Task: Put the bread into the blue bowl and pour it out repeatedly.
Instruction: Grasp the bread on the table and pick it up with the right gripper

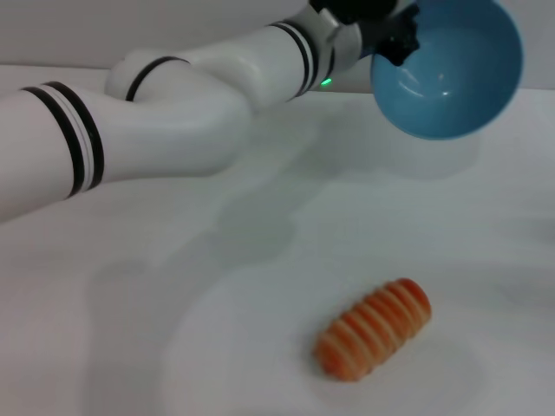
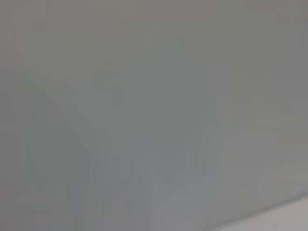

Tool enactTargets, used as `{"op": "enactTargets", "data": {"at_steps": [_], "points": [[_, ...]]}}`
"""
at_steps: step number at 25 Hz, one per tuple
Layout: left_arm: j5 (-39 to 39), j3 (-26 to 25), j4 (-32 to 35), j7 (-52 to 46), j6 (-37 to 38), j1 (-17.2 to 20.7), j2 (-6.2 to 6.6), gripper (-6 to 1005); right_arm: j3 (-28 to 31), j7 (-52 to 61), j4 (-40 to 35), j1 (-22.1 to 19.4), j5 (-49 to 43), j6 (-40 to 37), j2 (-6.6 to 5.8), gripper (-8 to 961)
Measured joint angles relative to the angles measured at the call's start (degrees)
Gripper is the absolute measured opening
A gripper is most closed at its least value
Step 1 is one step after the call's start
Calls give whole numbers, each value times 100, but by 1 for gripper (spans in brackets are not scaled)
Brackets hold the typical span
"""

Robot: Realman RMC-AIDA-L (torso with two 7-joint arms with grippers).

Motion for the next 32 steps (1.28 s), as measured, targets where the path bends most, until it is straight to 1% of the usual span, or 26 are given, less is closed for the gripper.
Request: {"op": "enactTargets", "data": {"at_steps": [1,3,5,9,10,11,14,16,19,24,26,27,30,32], "points": [[-3,-145,6,-61,152,14,2,-2,0,0,0,0,0,0,0,546],[-6,-317,14,-138,355,16,4,-2,-147,716,-123,75,-838,19,-60,546],[-10,-435,-3,-189,494,12,0,-1,-225,1542,-273,156,-1598,13,-82,591],[-52,-504,24,-277,625,48,-1,-1,-330,2744,-631,209,-2502,-147,-17,681],[-106,-597,35,-386,710,62,16,-1,-566,3444,-743,268,-2925,-377,-1,703],[-106,-597,35,-386,710,62,16,-1,-566,3444,-743,268,-2925,-377,-1,717],[-144,-852,19,-432,819,102,13,-1,-1044,4432,-805,492,-3531,-807,-6,758],[-145,-876,23,-433,830,118,11,-1,-1108,4548,-810,525,-3570,-887,3,786],[-150,-904,57,-434,846,190,9,-2,-1298,4847,-801,620,-3592,-1007,44,786],[-157,-950,59,-435,856,257,9,-2,-1831,5287,-751,754,-3606,-987,59,786],[-157,-951,59,-435,856,267,10,-2,-2159,5586,-734,834,-3612,-981,66,785],[-157,-952,59,-435,856,270,11,-2,-2159,5586,-734,834,-3612,-981,66,785],[-156,-952,59,-435,856,280,12,-1,-2482,5884,-670,908,-3622,-869,69,785],[-156,-948,59,-435,856,287,12,-1,-2560,5963,-631,941,-3626,-858,70,785]]}}
